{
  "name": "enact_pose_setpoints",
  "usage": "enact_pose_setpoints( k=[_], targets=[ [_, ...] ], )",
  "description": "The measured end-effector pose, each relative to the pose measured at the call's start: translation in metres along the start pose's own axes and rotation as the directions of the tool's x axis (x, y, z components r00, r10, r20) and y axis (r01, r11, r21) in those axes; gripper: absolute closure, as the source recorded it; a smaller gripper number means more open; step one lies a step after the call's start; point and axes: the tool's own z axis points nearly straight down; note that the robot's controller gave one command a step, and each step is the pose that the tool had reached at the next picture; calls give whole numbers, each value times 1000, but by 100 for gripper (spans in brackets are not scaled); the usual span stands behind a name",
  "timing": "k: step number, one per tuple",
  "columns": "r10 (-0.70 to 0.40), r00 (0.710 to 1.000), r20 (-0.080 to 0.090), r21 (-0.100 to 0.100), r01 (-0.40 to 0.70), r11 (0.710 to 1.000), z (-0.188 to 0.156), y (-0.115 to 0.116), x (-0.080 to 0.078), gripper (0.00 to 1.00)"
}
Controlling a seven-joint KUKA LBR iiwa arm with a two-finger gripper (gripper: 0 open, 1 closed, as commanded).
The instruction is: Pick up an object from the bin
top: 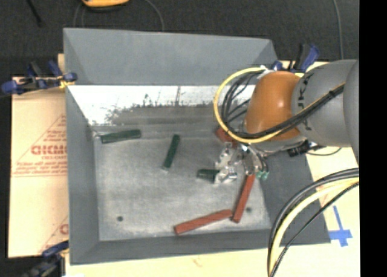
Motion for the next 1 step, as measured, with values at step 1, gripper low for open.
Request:
enact_pose_setpoints(
  k=[1],
  targets=[
    [0,1000,0,0,0,1000,0,0,0,100]
  ],
)
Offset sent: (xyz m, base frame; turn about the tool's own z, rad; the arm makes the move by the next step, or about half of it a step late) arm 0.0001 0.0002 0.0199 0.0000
